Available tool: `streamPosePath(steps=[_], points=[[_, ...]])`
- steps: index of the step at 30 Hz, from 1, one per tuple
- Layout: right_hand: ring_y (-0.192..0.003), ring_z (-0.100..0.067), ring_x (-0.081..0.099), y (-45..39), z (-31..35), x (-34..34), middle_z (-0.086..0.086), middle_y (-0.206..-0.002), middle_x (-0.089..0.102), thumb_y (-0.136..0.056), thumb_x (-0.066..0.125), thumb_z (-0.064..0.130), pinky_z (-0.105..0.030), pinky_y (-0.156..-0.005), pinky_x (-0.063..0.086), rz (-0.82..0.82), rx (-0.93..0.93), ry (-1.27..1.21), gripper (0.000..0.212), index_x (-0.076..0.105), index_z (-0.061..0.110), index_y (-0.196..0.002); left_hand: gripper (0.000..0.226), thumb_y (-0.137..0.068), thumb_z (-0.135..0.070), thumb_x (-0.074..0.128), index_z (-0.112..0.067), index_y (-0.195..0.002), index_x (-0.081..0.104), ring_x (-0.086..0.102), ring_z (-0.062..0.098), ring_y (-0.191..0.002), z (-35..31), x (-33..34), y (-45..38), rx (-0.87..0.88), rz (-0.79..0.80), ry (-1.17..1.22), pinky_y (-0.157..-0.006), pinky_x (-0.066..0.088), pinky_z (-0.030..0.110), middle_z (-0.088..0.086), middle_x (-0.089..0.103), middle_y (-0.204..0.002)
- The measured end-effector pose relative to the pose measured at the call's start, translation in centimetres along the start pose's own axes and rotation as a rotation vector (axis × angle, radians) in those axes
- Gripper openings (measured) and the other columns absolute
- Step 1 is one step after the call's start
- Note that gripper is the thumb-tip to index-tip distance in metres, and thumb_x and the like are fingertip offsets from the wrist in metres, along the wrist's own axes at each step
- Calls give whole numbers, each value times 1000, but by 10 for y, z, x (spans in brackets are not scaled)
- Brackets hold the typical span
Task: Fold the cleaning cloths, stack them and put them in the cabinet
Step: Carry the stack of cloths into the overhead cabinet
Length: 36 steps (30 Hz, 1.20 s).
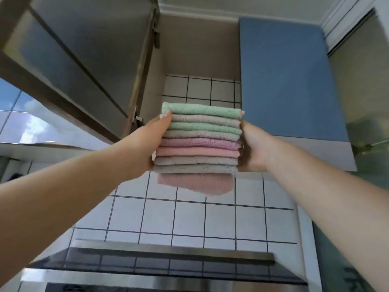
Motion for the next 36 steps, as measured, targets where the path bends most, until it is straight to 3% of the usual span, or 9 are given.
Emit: streamPosePath(steps=[3,6,9,12,17,22,27,31,36], points=[[-109,-31,64,-17,27,7,-10,-119,67,-87,53,54,-53,-98,46,68,-84,-21,52,62,19,-124,41,-90,-58,45,-25,-107,62,72,18,-82,-20,3,-26,17,-1,-16,-78,56,37,-2,75,-90],[-103,-33,67,-27,43,8,-11,-115,69,-84,49,67,-54,-92,49,62,-123,-92,61,64,21,-122,39,-91,-54,45,-21,-95,63,73,20,-73,-34,7,-44,10,10,-32,-70,57,36,1,75,-74],[-96,-32,69,-42,59,6,-11,-108,71,-80,38,77,-51,-83,54,17,-185,-115,73,68,21,-116,37,-93,-54,42,-22,-95,62,71,22,-76,-46,5,-70,22,-4,-82,-66,57,36,2,74,-81],[-90,-32,71,-56,73,7,-11,-103,73,-80,32,79,-45,-76,57,-3,-243,-99,76,69,20,-111,37,-93,-54,41,-23,-96,61,69,23,-82,-53,2,-94,37,-18,-98,-73,57,40,4,71,-90],[-94,-31,70,-87,91,15,-10,-106,72,-78,49,73,-47,-87,53,-16,-331,-58,67,67,20,-114,41,-94,-54,38,-21,-101,61,70,26,-85,-60,-3,-137,72,-4,-115,-77,56,44,7,71,-95],[-90,-27,72,-124,98,21,-10,-103,73,-84,60,54,-41,-81,57,-21,-433,9,47,66,18,-113,44,-95,-54,35,-20,-103,63,71,26,-84,-56,-9,-185,130,1,-87,-80,56,45,7,73,-96],[-90,-24,72,-172,88,14,-8,-101,74,-84,63,48,-36,-78,58,-56,-443,51,40,67,18,-109,46,-96,-54,33,-21,-106,62,70,22,-83,-27,-12,-232,176,3,-47,-70,57,33,6,72,-94],[-94,-24,71,-219,66,8,-9,-102,73,-86,61,48,-36,-84,56,-90,-425,43,43,65,16,-114,51,-95,-56,31,-21,-121,57,68,25,-93,0,-18,-267,183,16,-75,-83,56,38,9,69,-108],[-90,-26,71,-265,39,24,-9,-100,74,-87,59,49,-39,-81,57,-93,-444,13,41,64,19,-115,53,-97,-53,24,-20,-130,51,61,25,-105,17,-44,-286,259,-121,-266,-99,45,41,10,62,-120]])
Point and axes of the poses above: each hand's wrist, its own y-axis away from the middle knuckle, its own x-axis out of the palm, z = x × y, the point moved 7 cm from there along -y, towards the middle knuckle
